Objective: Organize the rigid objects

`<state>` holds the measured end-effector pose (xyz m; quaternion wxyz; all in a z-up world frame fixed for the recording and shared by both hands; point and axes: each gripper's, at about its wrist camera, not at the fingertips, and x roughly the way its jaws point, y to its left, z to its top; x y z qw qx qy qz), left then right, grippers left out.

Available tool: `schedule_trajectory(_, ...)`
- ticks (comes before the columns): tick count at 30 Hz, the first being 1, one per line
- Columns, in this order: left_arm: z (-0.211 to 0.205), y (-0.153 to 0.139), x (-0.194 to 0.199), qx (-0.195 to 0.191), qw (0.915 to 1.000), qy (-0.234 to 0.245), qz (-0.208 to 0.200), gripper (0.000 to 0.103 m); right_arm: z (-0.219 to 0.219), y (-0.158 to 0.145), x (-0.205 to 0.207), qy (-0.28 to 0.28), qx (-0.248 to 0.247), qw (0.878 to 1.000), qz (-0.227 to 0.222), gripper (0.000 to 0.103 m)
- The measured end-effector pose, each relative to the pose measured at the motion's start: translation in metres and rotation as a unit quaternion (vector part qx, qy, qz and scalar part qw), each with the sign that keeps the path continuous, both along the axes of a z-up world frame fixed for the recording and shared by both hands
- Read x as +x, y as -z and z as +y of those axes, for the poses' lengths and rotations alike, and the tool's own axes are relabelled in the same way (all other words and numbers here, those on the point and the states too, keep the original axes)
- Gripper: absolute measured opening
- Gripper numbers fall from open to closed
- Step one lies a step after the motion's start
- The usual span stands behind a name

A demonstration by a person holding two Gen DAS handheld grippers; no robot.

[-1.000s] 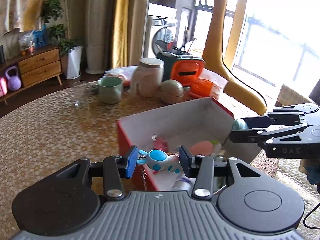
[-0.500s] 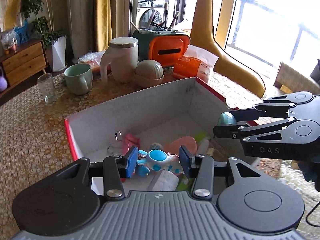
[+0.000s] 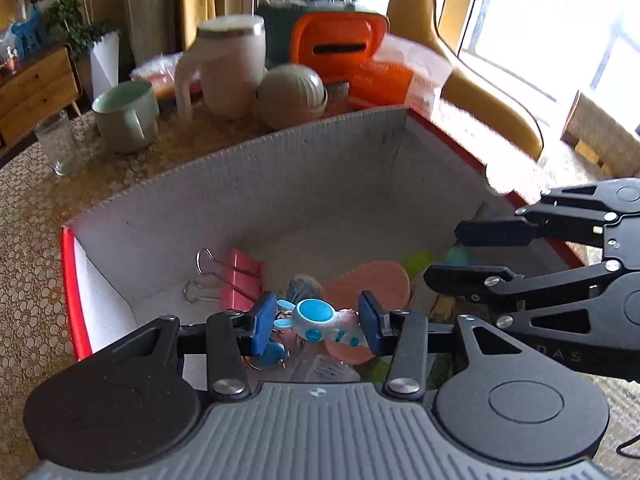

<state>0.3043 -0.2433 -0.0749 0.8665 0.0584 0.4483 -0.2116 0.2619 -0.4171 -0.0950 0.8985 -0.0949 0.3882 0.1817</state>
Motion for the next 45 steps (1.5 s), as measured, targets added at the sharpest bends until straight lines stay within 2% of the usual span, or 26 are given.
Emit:
schedule_trajectory(5,-0.007,0.009,0.006,0.020,0.9991,0.011,0.036,0.045,-0.003,-0.001,-0.002,0.002,0.013,1.000,0.004,0.041)
schedule_trajectory(12,-0.008,0.009,0.004,0.033,0.9986,0.010,0.039,0.046,-0.005,-0.010,-0.013,0.006,0.032,0.999,0.000,0.048)
schedule_trajectory(15,-0.006,0.005,-0.001,0.028,0.9992,0.006,0.028,0.057,-0.007,-0.014,-0.018,0.011,0.042,0.999,-0.001,0.050)
schedule_trajectory(17,-0.004,0.002,-0.004,0.020,0.9995,0.004,0.024,0.060,-0.008,-0.016,-0.023,0.014,0.048,0.999,-0.002,0.050)
schedule_trajectory(19,-0.001,0.000,-0.008,0.012,0.9997,0.003,0.022,0.061,-0.008,-0.019,-0.028,0.017,0.053,0.998,-0.004,0.051)
schedule_trajectory(21,0.001,-0.004,-0.013,0.010,0.9998,0.002,0.017,0.061,-0.008,-0.022,-0.033,0.021,0.061,0.998,-0.006,0.058)
schedule_trajectory(25,0.005,-0.012,-0.024,0.004,1.0000,0.002,0.003,0.062,-0.010,-0.031,-0.044,0.031,0.075,0.997,-0.017,0.064)
schedule_trajectory(27,0.009,-0.018,-0.032,0.001,1.0000,-0.003,-0.006,0.067,-0.010,-0.034,-0.049,0.034,0.081,0.996,-0.022,0.065)
schedule_trajectory(32,0.017,-0.033,-0.051,-0.007,0.9993,-0.005,-0.035,0.068,-0.011,-0.042,-0.062,0.049,0.099,0.993,-0.031,0.076)
schedule_trajectory(34,0.020,-0.039,-0.059,-0.009,0.9989,-0.005,-0.045,0.070,-0.011,-0.045,-0.067,0.053,0.110,0.992,-0.034,0.077)
schedule_trajectory(36,0.023,-0.044,-0.067,-0.014,0.9984,-0.004,-0.055,0.075,-0.011,-0.049,-0.072,0.057,0.121,0.990,-0.040,0.082)
schedule_trajectory(45,0.040,-0.062,-0.095,-0.045,0.9955,-0.019,-0.081,0.075,-0.011,-0.067,-0.100,0.069,0.154,0.983,-0.071,0.092)
